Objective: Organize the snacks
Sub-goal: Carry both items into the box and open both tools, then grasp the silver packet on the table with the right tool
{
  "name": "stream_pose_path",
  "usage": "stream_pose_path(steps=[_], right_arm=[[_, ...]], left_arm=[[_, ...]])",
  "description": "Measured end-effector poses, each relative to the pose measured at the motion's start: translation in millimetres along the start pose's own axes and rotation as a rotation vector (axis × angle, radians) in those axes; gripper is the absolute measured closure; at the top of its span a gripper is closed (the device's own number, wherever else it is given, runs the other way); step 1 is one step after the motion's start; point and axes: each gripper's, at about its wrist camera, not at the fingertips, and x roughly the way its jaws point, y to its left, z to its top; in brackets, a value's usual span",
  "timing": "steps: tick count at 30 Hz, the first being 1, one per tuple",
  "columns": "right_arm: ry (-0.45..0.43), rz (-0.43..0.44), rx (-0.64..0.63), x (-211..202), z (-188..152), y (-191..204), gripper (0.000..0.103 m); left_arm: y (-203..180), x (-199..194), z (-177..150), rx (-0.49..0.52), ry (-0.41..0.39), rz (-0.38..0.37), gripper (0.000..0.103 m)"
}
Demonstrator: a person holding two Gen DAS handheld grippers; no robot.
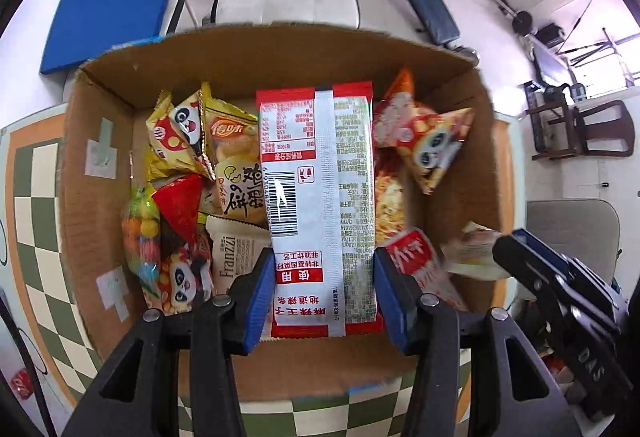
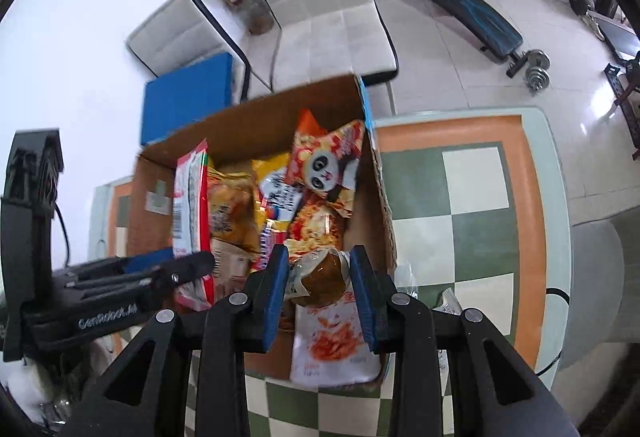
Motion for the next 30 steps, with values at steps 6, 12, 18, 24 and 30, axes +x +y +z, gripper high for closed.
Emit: stream_pose_path(steps=[6,12,18,24,30], right_arm=[[0.029,-0.033,0.001,12.0,0.6,0.8,0.033],[0.05,-0.039,-0.027,9.8,-2.4,4.3,0.012],[-0.068,-0.022,-0.033,-14.5,-9.3,-0.5,0.006],[-0.073,0.026,0.033,-39.2,-28.5,-35.5,0.006],[0.12,-0.091,0.255,-6.0,-69.5,-108.8,0.009]], left_arm=[[6.4,1.5,3.5,-0.038,-0.011,-0.015,0.049],[3.3,-18.7,-6.2,-0.02,-0.092,0.006,0.014],[-10.5,-47.4,-22.4,0.054,-0.199,0.061,0.003],[-27.0,-80.5,-54.7,0.103,-0.406,0.133,0.003],[-38.7,-72.5,-77.9,0.069,-0.428,0.123,0.003]])
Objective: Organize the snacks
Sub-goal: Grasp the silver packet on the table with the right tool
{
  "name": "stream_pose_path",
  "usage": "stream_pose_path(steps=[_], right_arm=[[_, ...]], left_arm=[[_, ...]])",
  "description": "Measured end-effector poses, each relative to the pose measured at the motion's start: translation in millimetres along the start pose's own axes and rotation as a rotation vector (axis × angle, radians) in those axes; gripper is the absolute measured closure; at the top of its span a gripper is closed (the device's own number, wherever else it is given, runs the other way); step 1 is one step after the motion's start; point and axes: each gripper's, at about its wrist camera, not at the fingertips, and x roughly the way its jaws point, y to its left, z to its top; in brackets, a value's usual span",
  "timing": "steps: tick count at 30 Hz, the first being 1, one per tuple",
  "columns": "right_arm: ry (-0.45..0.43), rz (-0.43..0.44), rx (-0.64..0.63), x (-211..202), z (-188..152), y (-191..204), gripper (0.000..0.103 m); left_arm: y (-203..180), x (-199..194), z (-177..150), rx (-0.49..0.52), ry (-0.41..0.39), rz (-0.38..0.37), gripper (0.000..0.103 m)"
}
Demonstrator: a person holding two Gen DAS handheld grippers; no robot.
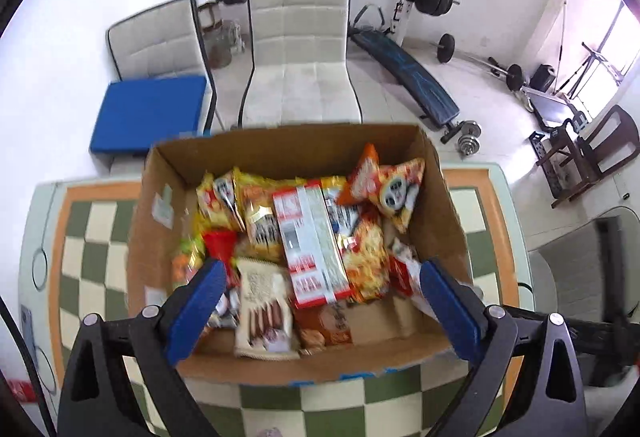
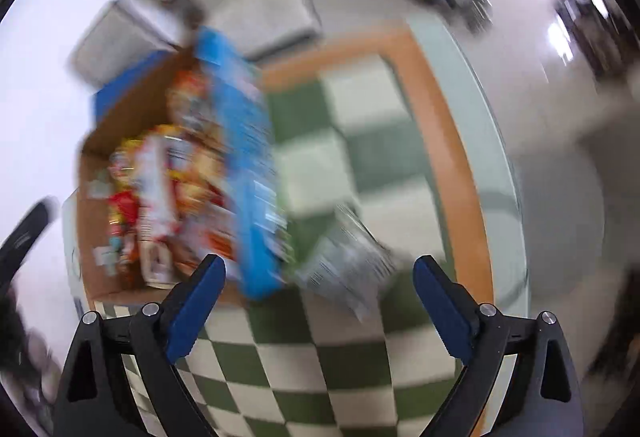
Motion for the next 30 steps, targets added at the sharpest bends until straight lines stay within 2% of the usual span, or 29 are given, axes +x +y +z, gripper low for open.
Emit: stream_pose_path(steps=[1,3,5,9,14,17,19,21,24,30], right_arm=[[0.029,0.016,0.062,12.4,-1.9,-14.3,0.011],[0.061,0.036,0.142,32.3,-4.5,-32.7,0.029],[0.079,0.053,0.192,48.4,-4.5,-40.4,0.037],[0.095,0.044,0.243,70.2,-0.5,-43.0,0.038],[0.119,-0.031,0.253,89.2,6.8,-37.5,0.038],[0.16,-0.083,0.231,102.1,8.8,-33.3,0.038],[0.199,-0.092,0.226,113.3,8.2,-32.7,0.038],[0.2,-0.083,0.204,117.8,5.8,-32.9,0.038],[0.196,-0.107,0.125,117.0,1.5,-29.0,0.043],[0.245,-0.202,-0.08,120.0,-18.7,-12.2,0.044]], left_arm=[[-1.9,3.9,-3.9,-0.006,0.013,-0.006,0.003],[-3.4,10.9,-9.5,-0.02,0.037,-0.01,0.003],[-4.6,20.9,-14.3,-0.024,0.065,-0.004,0.003],[-3.5,32.8,-18.8,-0.038,0.098,-0.002,0.003],[-1.6,39.9,-22.5,-0.052,0.124,-0.004,0.003],[-1.6,42.2,-24.9,-0.054,0.133,-0.007,0.003],[-0.8,42.4,-25.7,-0.055,0.136,-0.01,0.003],[-0.6,41.5,-27.3,-0.055,0.137,-0.014,0.003],[0.5,42.1,-28.6,-0.064,0.144,-0.025,0.003],[7.5,36.5,-32.0,-0.088,0.134,-0.044,0.003]])
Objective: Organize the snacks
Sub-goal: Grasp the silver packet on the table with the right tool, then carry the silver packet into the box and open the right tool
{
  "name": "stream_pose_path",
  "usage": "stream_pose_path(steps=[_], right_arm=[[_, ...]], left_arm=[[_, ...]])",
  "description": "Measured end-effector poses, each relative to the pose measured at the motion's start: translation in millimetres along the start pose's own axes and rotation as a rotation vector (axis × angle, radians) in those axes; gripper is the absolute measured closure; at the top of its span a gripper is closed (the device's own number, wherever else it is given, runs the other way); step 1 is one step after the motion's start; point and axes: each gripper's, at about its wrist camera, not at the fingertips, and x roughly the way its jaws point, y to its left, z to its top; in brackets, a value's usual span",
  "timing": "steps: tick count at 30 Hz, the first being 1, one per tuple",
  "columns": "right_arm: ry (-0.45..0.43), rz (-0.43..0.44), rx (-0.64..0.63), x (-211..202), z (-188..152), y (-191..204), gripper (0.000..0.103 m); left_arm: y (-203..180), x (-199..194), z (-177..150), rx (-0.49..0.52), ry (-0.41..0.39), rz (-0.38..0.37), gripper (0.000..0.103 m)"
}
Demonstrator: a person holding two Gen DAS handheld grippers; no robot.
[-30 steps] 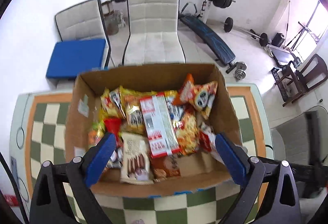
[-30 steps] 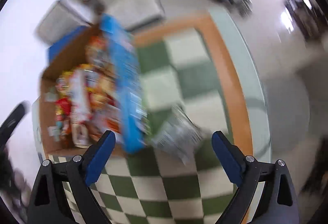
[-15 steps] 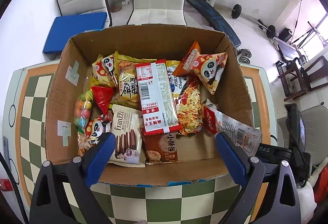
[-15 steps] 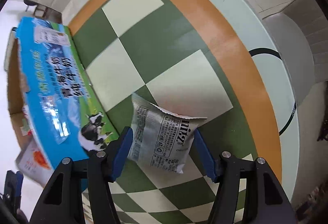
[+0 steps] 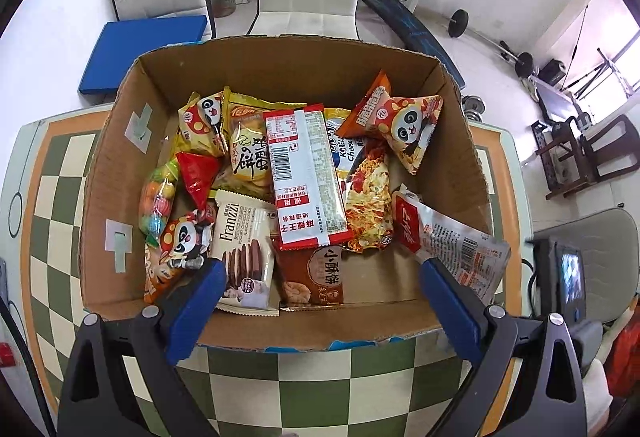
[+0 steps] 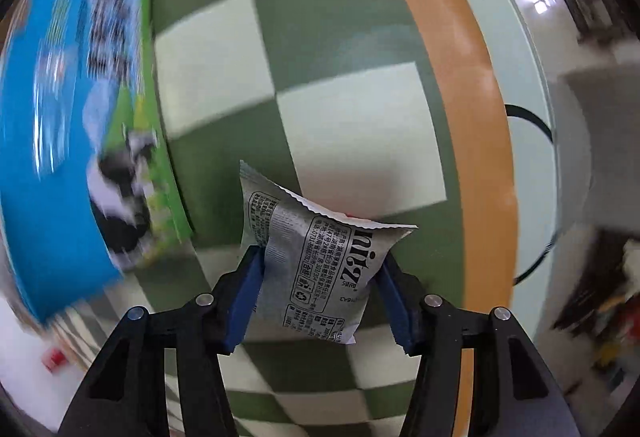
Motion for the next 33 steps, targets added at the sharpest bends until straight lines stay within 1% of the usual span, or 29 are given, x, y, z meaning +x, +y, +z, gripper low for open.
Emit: stream_pose_path(steps=[4,6,7,8,9,11,13,15,17,18,19,20,23,25,27,28,29,31,33], right_arm=[[0.046,-0.074,-0.158,8.3,-23.2,12.0,0.044],[0.063,-0.089,-0.197,10.8,-32.5,15.6,0.044],[0.058,-0.089,-0.202,9.6,-35.4,16.0,0.043],[0.044,-0.078,-0.204,7.0,-39.8,16.6,0.039],[0.027,-0.055,-0.189,3.6,-43.4,16.1,0.029],[0.008,-0.011,-0.149,1.1,-46.2,13.6,0.018],[0.02,0.005,-0.118,9.0,-48.9,12.8,0.018],[0.049,-0.007,-0.086,21.6,-51.0,10.3,0.018],[0.071,0.007,-0.025,34.8,-55.0,-12.1,0.016],[0.025,0.011,-0.015,32.1,-55.1,-12.2,0.022],[-0.007,-0.007,-0.016,30.5,-53.7,-12.2,0.026],[-0.029,-0.024,-0.024,28.8,-51.6,-11.6,0.029],[-0.077,-0.005,-0.041,26.5,-52.4,-12.3,0.03],[-0.1,0.009,-0.035,26.7,-60.6,-17.5,0.03],[-0.124,0.05,-0.021,20.7,-73.7,-25.1,0.03],[-0.141,0.075,-0.018,13.6,-90.5,-32.5,0.03],[-0.154,0.095,-0.025,4.4,-94.4,-45.5,0.03],[-0.196,0.14,-0.044,-17.0,-107.7,-46.0,0.03],[-0.25,0.186,-0.077,-51.5,-119.8,-35.5,0.03]], left_arm=[[-0.5,-6.5,-5.1,0.018,-0.025,0.043,0.003],[-1.1,-8.2,-7.6,0.034,-0.034,0.052,0.003],[-1.9,-9.5,-9.0,0.046,-0.034,0.056,0.003],[-1.7,-9.7,-9.5,0.053,-0.032,0.065,0.003],[-0.5,-9.4,-9.7,0.054,-0.032,0.069,0.003],[2.2,-10.5,-11.0,0.054,-0.034,0.068,0.003],[6.6,-9.0,-11.8,0.047,-0.018,0.077,0.003],[12.3,-7.7,-13.5,0.037,-0.006,0.085,0.003],[17.3,-8.3,-15.8,0.034,-0.007,0.097,0.003],[20.1,-8.7,-17.0,0.031,-0.006,0.104,0.003],[23.2,-9.5,-18.3,0.028,-0.008,0.107,0.003],[25.1,-10.5,-19.7,0.027,-0.011,0.111,0.003],[31.6,-14.1,-22.3,0.031,-0.018,0.145,0.003],[34.6,-18.2,-22.9,0.039,-0.027,0.165,0.003],[38.0,-22.7,-22.8,0.037,-0.022,0.169,0.003],[39.2,-26.1,-22.8,0.037,-0.024,0.167,0.003],[39.9,-28.8,-22.9,0.037,-0.023,0.164,0.003],[41.0,-34.7,-22.9,0.034,-0.014,0.15,0.003],[41.7,-45.1,-22.6,0.031,-0.02,0.14,0.003]])
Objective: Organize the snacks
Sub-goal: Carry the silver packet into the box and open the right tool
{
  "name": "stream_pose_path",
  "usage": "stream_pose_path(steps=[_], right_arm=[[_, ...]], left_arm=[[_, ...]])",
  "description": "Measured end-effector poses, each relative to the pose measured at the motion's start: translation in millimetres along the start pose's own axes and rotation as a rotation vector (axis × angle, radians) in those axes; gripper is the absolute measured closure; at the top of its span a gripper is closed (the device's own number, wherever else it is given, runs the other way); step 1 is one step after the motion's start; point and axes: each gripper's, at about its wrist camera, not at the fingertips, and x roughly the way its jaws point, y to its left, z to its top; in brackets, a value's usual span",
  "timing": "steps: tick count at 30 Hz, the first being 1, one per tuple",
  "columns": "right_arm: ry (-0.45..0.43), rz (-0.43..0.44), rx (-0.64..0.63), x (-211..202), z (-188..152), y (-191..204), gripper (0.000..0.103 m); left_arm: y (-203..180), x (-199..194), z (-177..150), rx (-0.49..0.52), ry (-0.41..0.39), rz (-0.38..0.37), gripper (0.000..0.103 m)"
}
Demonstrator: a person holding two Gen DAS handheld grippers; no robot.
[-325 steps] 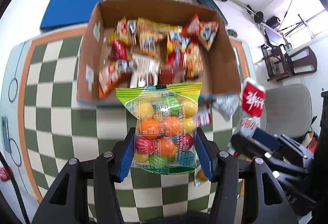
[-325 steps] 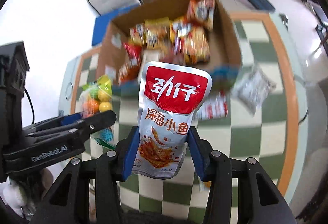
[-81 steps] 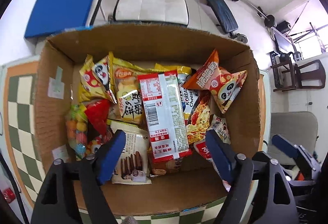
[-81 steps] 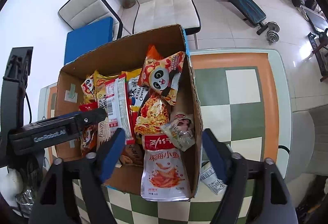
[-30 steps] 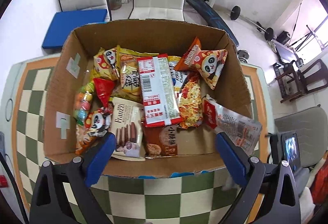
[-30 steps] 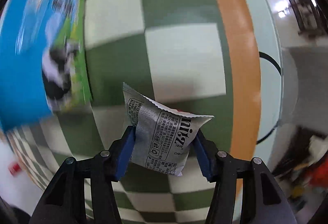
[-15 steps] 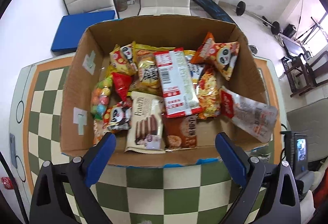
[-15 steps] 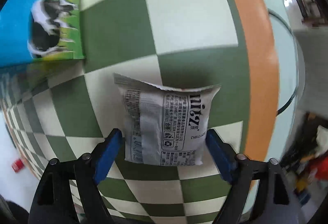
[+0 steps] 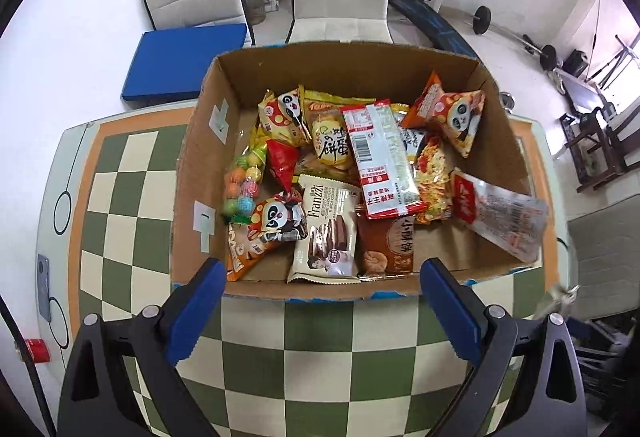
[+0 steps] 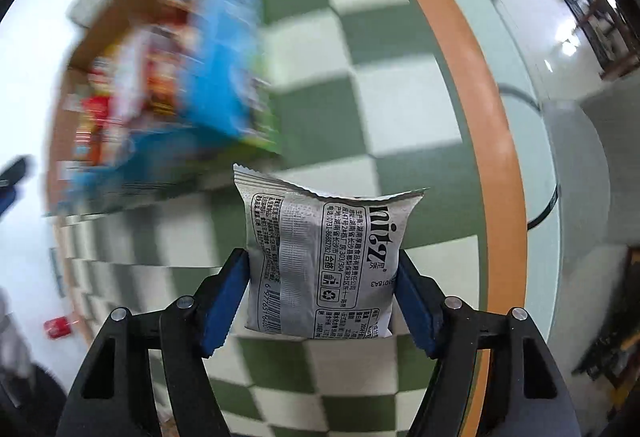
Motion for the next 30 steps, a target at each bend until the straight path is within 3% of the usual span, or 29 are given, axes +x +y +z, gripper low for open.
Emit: stream_pose_path(steps=[6,11,14,19,30], right_arm=[[-0.108,0.106,-0.087,-93.2,45.5,71.3,0.029],[-0.157,0.134,-0.145,-121.1,83.1,120.7,0.029],[-0.165,0.138,-0.158,-112.3,108.7,151.4,0.029],[-0.136,0.13,-0.152,-88.4,140.2,170.9,0.029],[-0.016,0.037,-0.139,-8.8,164.2,180.4,0.029]], left_arm=[[1.3,-19.8,7.4,0.009,-0.003,-0.023,0.003],[7.8,-23.2,22.2,-0.008,-0.002,-0.024,0.003],[11.4,-13.2,34.8,-0.019,0.03,-0.03,0.003],[16.8,15.4,55.1,-0.036,0.105,-0.057,0.003],[18.0,75.8,73.0,-0.027,0.227,-0.067,0.003]])
